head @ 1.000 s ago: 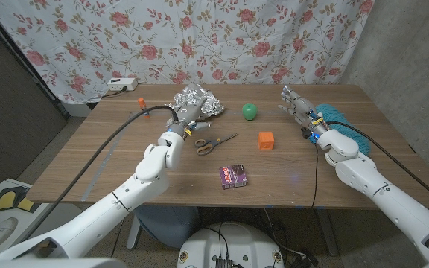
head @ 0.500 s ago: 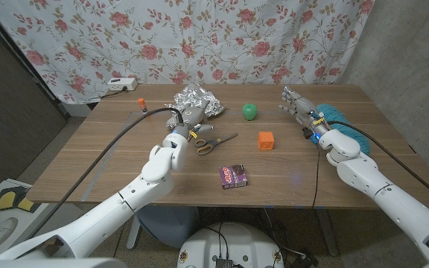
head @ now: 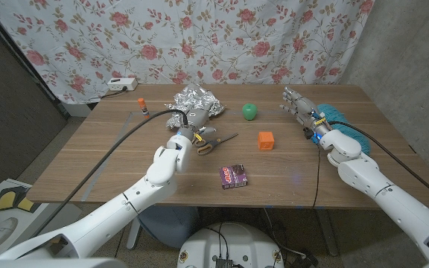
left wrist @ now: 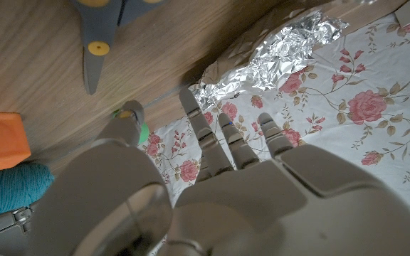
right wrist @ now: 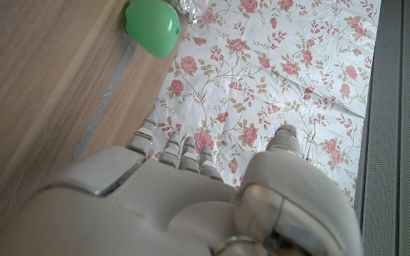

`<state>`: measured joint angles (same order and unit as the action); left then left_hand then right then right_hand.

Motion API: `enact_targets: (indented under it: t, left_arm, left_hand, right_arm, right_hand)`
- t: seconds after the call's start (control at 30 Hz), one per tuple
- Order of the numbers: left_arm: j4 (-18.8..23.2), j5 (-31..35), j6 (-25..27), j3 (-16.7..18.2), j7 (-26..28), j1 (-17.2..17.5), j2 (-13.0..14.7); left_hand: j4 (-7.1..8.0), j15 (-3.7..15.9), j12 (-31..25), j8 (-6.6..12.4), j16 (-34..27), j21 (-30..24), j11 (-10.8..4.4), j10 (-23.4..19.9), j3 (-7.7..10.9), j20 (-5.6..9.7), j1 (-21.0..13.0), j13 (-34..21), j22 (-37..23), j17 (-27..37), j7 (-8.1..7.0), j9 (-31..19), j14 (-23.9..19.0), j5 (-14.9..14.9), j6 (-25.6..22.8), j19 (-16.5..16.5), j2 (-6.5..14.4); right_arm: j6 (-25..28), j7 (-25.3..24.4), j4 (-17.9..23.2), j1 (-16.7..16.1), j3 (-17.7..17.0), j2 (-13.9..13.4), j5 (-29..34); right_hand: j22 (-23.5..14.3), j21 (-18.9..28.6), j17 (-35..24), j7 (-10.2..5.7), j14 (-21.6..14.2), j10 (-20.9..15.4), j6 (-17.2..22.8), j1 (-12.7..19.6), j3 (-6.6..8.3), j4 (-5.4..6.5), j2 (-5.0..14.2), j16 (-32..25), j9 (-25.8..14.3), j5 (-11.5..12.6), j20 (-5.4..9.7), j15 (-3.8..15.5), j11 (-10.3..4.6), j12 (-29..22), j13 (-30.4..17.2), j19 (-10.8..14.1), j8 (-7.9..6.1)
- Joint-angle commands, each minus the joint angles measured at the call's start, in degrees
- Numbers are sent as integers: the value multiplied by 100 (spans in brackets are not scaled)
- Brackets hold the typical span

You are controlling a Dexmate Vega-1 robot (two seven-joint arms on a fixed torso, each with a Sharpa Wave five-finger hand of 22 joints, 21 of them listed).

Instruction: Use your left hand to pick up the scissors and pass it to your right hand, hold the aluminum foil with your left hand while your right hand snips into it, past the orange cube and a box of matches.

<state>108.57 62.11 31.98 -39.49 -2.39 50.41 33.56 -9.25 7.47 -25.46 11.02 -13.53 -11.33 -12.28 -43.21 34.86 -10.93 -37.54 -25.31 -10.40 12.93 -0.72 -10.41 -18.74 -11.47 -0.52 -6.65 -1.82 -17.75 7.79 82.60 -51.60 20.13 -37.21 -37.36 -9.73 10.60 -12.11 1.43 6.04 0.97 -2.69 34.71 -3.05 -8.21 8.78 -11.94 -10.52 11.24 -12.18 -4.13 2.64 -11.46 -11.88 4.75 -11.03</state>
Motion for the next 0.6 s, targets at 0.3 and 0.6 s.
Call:
enact_targets:
  t: [0.3, 0.6]
  left_arm:
    - [-71, 261, 6, -323, -126, -69, 18]
    - [-109, 469, 20, -411, -77, -65, 28]
  left_hand:
    - [0, -27, -64, 10, 14, -45, -3, -2, 18, 31, -28, -41, -12, 17, -23, 3, -27, 31, -34, -4, -24]
    - [-9, 14, -95, 33, 16, -51, -7, -15, 17, 42, -55, -71, -12, 23, -46, 3, -31, 41, -107, -25, -15]
  right_arm:
    - [5, -92, 77, -107, -46, -43, -10]
    - [1, -99, 93, -127, -54, -54, -6]
  right_hand:
    - [-17, -13, -9, 22, 13, 13, -47, 105, 87, -34, -26, -13, -18, 4, -6, -130, 163, -27, -17, -109, -16]
    - [-17, -4, -5, 24, 3, -24, -46, 122, 117, -24, -40, -22, -19, -2, -2, -183, 380, -43, -12, -122, -15]
